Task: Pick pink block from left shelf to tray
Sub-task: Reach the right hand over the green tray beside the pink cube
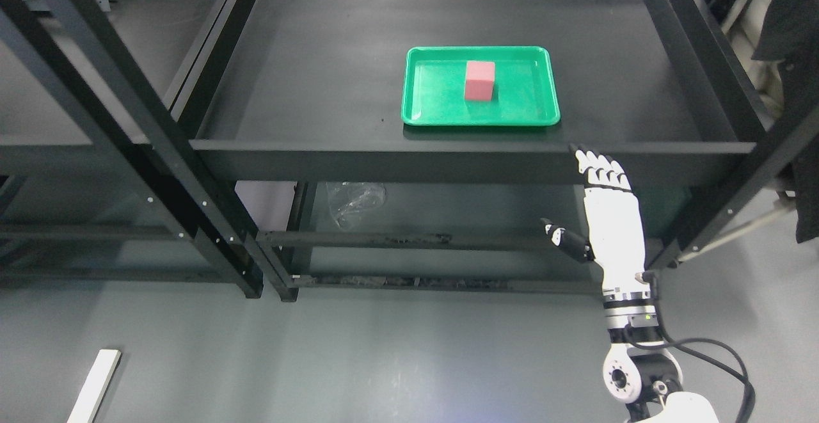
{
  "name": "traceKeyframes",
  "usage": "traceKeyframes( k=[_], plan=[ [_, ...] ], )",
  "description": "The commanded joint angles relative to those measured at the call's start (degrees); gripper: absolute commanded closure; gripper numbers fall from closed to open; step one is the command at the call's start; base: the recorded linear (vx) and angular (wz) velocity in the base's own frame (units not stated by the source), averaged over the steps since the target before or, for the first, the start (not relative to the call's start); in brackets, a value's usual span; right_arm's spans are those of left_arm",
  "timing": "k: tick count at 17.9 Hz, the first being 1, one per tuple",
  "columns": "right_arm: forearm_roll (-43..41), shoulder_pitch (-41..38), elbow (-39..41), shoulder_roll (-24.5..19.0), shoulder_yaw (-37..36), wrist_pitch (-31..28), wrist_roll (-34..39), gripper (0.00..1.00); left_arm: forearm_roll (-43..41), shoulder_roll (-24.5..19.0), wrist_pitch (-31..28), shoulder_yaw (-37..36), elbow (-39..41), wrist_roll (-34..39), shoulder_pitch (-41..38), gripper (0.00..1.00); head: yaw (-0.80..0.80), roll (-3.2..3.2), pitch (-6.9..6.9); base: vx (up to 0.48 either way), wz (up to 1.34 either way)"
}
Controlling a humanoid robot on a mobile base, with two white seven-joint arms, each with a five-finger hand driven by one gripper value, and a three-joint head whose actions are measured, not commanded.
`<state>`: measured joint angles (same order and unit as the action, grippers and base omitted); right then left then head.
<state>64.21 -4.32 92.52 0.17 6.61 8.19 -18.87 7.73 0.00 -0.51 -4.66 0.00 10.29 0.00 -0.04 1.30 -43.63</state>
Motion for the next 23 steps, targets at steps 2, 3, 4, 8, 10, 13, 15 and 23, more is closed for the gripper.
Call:
traceKeyframes(
  k=[2, 3, 4, 8, 10, 13, 15, 23],
  plan=[
    [6.48, 1.15, -1.12, 0.83, 4.29, -4.41, -0.55, 0.03, 0.0, -1.0, -0.02, 0.0, 1.0, -0.01, 1.67, 0.0, 0.0, 0.0, 0.0, 0.296, 0.0],
    [6.28, 1.33, -0.77, 0.83, 4.29, -4.24, -0.73, 0.03, 0.0, -1.0, -0.02, 0.0, 1.0, -0.01, 1.67, 0.0, 0.0, 0.0, 0.0, 0.325, 0.0],
    [6.19, 1.41, -0.33, 0.83, 4.37, -4.24, -1.51, 0.03, 0.0, -1.0, -0.02, 0.0, 1.0, -0.01, 1.67, 0.0, 0.0, 0.0, 0.0, 0.325, 0.0],
    [6.19, 1.42, -0.06, 0.83, 4.98, -0.99, -8.45, 0.03, 0.0, -1.0, -0.02, 0.0, 1.0, -0.01, 1.76, 0.0, 0.0, 0.0, 0.0, 0.302, 0.01],
    [5.93, 1.5, -0.06, 0.83, 5.51, 0.33, -9.25, 0.03, 0.0, -1.0, -0.02, 0.0, 1.0, -0.01, 1.67, 0.0, 0.0, 0.0, 0.0, 0.285, 0.01],
    [5.14, 1.5, -0.06, 0.83, 6.48, 0.51, -9.34, 0.03, 0.0, -1.0, -0.02, 0.0, 1.0, -0.01, 1.67, 0.0, 0.0, 0.0, 0.0, 0.236, 0.07],
    [4.52, 1.85, -0.41, 0.83, 7.36, 0.6, -7.59, 0.03, 0.0, -1.0, -0.02, 0.0, 1.0, -0.01, 1.76, 0.0, 0.0, 0.0, 0.0, 0.232, 0.13],
    [4.61, 3.26, -2.69, 0.83, 8.42, 0.77, 10.5, 0.03, 0.0, -1.0, -0.02, 0.0, 1.0, -0.01, 1.67, 0.0, 0.0, 0.0, 0.0, 0.179, 0.1]
  ],
)
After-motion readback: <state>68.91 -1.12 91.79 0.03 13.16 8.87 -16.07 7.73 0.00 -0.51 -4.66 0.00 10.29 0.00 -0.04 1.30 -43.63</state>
